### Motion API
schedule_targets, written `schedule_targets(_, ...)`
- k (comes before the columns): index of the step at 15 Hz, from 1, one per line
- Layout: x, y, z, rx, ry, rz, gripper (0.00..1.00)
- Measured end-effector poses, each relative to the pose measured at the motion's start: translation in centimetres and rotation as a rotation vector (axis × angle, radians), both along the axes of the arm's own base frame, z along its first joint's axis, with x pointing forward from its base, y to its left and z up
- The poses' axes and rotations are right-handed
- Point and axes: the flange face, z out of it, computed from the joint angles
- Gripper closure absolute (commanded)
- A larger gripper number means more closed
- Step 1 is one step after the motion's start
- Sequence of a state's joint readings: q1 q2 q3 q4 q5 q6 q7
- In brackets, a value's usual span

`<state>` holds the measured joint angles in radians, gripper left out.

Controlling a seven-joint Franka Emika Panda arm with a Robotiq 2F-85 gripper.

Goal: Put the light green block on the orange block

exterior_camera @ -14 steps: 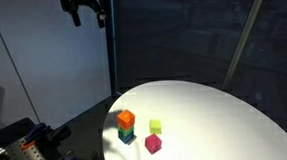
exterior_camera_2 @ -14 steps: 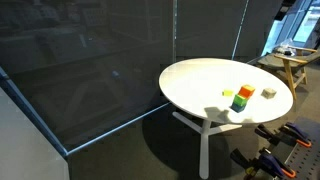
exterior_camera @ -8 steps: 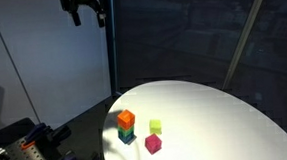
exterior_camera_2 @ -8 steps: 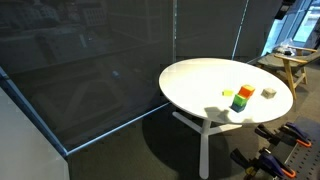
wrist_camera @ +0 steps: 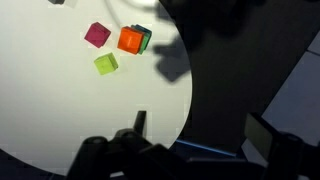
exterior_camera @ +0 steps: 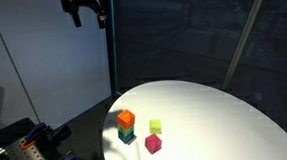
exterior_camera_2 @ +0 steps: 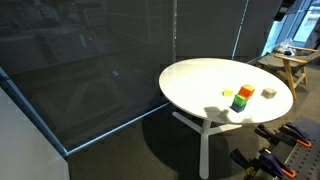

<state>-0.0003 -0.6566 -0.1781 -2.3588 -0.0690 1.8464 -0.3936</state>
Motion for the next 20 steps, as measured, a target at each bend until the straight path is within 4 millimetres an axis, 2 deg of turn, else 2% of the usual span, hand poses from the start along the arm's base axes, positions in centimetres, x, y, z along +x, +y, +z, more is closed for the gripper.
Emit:
schedule_targets(6, 1.4, -1.3, -0.9, 0.013, 0.019, -0.055, 0.00)
schedule_targets(14, 4.8, -5.4, -1.5, 0.082, 0.037, -0.279, 0.00)
schedule_targets(20, 7.6, -8.5, -3.0, 0.096, 0.046, -0.436, 0.00)
